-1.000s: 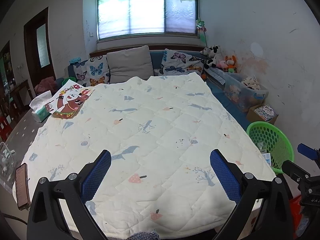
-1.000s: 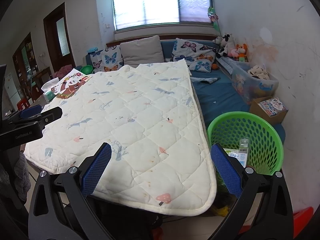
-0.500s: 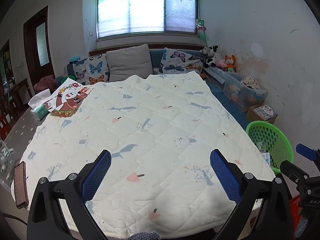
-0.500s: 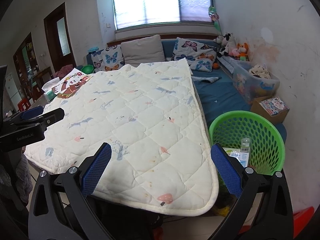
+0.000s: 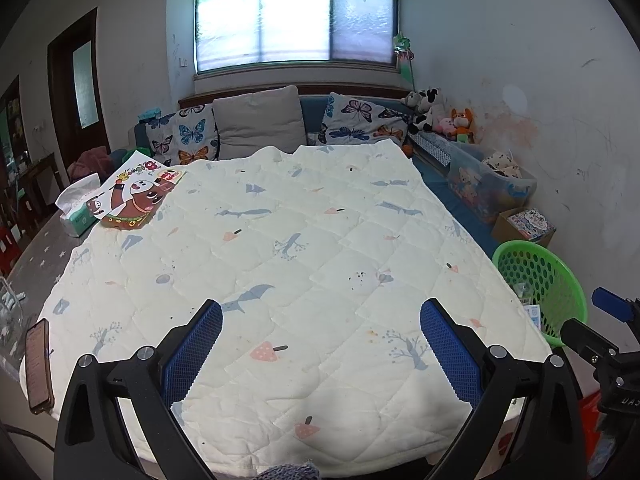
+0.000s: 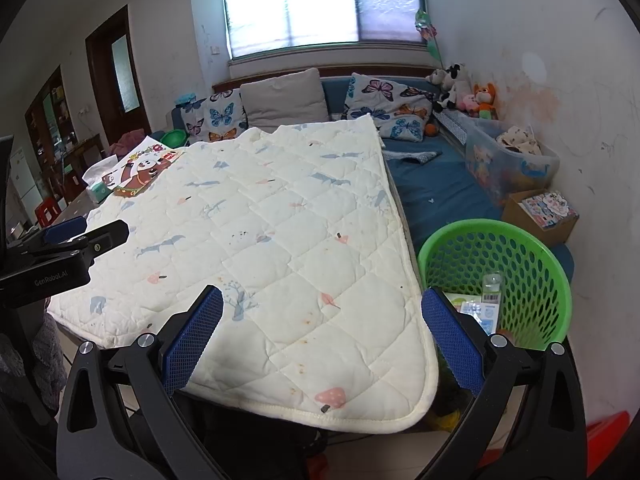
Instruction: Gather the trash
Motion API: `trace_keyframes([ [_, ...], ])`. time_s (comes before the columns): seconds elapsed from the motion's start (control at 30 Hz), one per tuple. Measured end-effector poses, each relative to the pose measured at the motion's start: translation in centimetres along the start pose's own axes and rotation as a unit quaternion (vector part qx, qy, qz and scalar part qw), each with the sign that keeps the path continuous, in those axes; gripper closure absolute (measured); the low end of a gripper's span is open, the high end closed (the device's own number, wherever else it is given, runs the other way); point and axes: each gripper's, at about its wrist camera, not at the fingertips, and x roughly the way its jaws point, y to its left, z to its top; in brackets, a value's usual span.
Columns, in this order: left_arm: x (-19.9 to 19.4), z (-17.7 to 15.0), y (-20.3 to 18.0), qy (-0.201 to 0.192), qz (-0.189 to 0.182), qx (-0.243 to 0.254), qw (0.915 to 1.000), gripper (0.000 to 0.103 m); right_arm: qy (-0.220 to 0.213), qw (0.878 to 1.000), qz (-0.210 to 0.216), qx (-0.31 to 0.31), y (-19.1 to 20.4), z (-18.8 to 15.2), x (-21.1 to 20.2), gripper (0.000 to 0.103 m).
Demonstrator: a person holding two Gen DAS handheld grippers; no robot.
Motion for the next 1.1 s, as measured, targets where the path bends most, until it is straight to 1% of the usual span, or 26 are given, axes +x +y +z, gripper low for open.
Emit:
trace_keyframes([
  [0.63,0.29,-0.25,0.00,0.004,-0.002,-0.002,1.0000,0.007,0.001,1.000,0.002,0.002,0.05,-0.22,0.33,0.004],
  [1.1,-0.03,-0.14,-0.30,-0.003,0.001,-0.002,1.0000,0.007,0.000,1.000,0.002,0.003,0.03,-0.03,0.28,0.004],
])
